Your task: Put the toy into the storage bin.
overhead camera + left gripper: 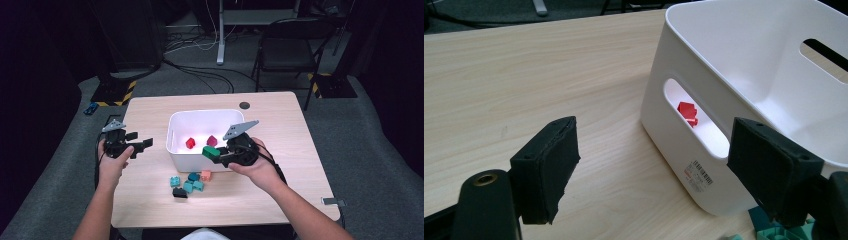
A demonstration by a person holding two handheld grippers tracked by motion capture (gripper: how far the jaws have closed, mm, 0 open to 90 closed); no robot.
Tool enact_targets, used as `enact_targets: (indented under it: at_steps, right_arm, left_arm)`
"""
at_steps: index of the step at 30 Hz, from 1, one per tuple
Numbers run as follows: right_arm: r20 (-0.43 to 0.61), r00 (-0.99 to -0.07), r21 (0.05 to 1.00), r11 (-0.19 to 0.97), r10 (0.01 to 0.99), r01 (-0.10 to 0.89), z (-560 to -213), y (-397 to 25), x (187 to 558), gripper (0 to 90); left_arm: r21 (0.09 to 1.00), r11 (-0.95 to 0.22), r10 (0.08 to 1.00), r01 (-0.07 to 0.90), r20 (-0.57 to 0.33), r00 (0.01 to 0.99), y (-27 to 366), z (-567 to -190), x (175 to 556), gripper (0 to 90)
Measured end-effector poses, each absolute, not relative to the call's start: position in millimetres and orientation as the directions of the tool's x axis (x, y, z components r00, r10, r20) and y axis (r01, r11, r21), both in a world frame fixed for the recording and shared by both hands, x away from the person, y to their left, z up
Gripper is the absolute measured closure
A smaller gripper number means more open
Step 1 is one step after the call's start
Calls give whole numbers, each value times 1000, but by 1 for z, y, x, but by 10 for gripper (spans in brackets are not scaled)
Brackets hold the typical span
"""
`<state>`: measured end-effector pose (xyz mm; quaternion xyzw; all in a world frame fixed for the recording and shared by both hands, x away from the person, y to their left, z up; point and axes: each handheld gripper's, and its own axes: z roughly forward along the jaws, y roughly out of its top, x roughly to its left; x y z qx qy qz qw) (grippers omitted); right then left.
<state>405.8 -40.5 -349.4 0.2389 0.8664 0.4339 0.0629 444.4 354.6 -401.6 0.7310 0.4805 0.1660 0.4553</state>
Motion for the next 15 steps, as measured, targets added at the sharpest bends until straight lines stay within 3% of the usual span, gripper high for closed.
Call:
enact_targets:
  at_steps: [15]
  right_arm:
    - [83,-833,800,462,548,383,-344,-28,458,653]
  left_arm:
    - [823,-126,854,553,-194,484,356,-402,445,203]
